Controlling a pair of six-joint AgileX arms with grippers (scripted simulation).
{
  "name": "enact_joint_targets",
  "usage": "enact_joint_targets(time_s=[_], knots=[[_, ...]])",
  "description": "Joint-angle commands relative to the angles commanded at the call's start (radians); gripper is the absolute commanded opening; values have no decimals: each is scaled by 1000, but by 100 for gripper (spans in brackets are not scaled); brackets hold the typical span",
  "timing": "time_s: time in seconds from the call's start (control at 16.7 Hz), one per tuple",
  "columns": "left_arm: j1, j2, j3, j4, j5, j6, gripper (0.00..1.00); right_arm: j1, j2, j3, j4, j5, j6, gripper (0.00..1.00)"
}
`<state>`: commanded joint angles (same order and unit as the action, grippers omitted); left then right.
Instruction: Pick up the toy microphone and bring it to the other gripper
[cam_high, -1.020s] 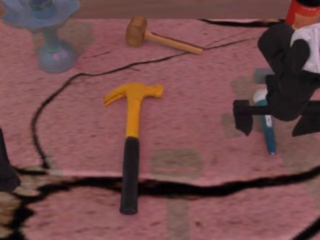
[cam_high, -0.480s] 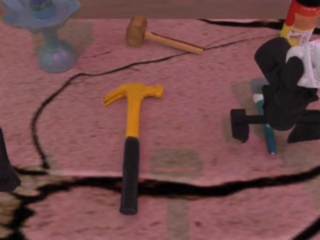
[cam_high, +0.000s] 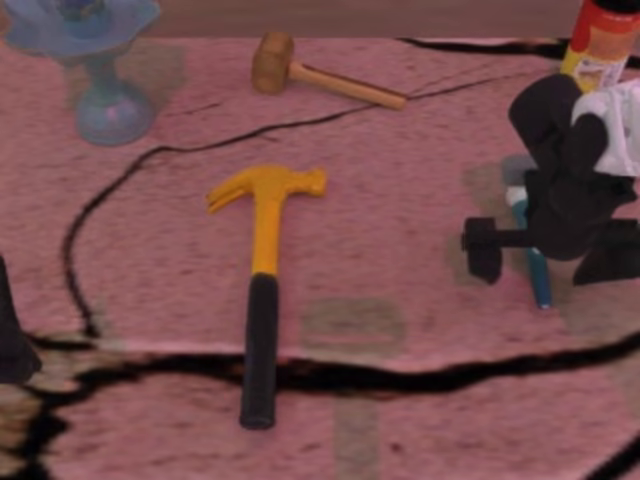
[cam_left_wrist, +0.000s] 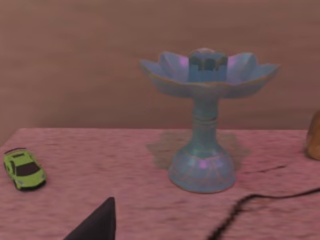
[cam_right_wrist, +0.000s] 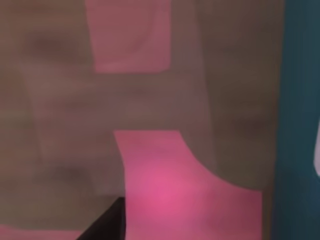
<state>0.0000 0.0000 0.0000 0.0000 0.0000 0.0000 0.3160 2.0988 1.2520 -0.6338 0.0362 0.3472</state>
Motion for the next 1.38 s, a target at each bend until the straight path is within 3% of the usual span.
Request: enact_joint_targets(time_s=[0.3,0.36,0.96,1.14,1.38], knots=[[0,0,0,0,0,0,100,0,0,0,0,0,0,2],[0,0,0,0,0,0,100,0,0,0,0,0,0,0],[0,0,0,0,0,0,100,2,-60,24,-12,13,-14,0],[0,0,0,0,0,0,100,5,-74,7,77,-25,-37,0],[0,0,0,0,0,0,100,4,-124,-57,336,-120,-91,0]])
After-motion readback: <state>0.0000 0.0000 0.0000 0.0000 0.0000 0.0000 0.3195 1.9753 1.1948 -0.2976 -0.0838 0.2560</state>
